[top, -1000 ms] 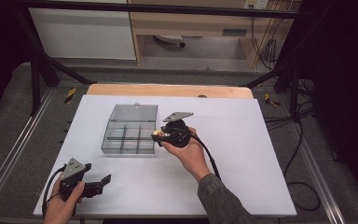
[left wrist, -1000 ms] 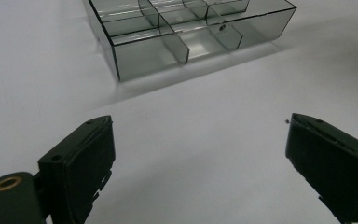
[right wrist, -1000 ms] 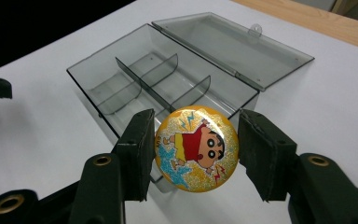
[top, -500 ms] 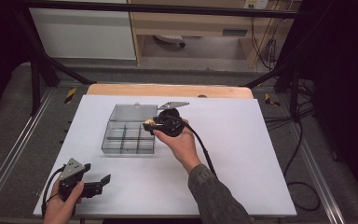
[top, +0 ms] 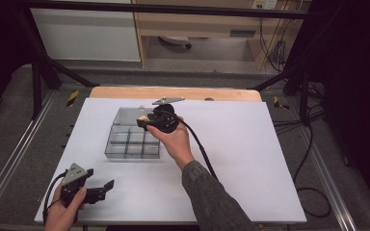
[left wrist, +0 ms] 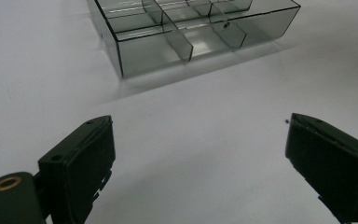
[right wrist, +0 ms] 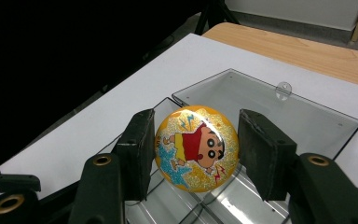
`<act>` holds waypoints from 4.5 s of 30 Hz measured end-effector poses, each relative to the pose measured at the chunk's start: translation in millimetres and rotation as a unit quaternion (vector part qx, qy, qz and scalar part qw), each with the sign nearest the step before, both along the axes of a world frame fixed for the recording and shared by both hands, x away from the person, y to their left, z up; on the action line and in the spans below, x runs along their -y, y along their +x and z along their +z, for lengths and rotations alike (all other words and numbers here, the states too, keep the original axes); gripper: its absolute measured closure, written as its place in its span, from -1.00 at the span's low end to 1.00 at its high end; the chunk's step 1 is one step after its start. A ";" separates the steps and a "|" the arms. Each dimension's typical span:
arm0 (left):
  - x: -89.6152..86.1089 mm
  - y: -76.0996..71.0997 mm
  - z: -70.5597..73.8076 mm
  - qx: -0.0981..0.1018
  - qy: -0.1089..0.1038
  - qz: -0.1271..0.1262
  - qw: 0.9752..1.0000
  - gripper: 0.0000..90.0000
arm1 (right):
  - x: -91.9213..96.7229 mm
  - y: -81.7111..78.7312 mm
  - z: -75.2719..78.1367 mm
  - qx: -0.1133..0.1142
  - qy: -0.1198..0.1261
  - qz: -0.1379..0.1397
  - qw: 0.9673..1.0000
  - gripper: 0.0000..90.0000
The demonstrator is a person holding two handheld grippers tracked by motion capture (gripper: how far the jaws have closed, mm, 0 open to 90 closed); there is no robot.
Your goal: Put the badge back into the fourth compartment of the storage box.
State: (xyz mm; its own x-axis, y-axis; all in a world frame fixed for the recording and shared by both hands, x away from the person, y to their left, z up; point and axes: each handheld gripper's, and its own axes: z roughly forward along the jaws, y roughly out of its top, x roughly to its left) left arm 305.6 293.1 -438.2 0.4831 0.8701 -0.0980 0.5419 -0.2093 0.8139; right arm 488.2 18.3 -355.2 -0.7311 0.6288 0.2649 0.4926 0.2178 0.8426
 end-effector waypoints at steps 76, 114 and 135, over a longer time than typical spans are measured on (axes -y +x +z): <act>-0.2 0.9 -1.1 -0.002 0.006 -0.002 1.000 -0.81 | -85.5 14.4 -32.0 -0.054 -0.051 0.066 0.995 0.06; 0.0 0.8 -1.2 -0.002 0.009 -0.004 1.000 -0.81 | -94.1 10.8 -40.4 -0.060 -0.064 0.077 0.993 0.06; 0.7 0.9 -1.5 -0.003 0.011 -0.007 1.000 -0.81 | -101.3 3.4 -49.7 -0.068 -0.075 0.089 0.991 0.06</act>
State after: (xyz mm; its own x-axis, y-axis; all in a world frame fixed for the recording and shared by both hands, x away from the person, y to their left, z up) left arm 306.5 292.4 -439.6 0.4942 0.8655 -0.0816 0.5440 -0.2347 0.8056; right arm 491.6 119.6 -404.9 -0.7978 0.5330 0.2818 0.5421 0.4298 0.7221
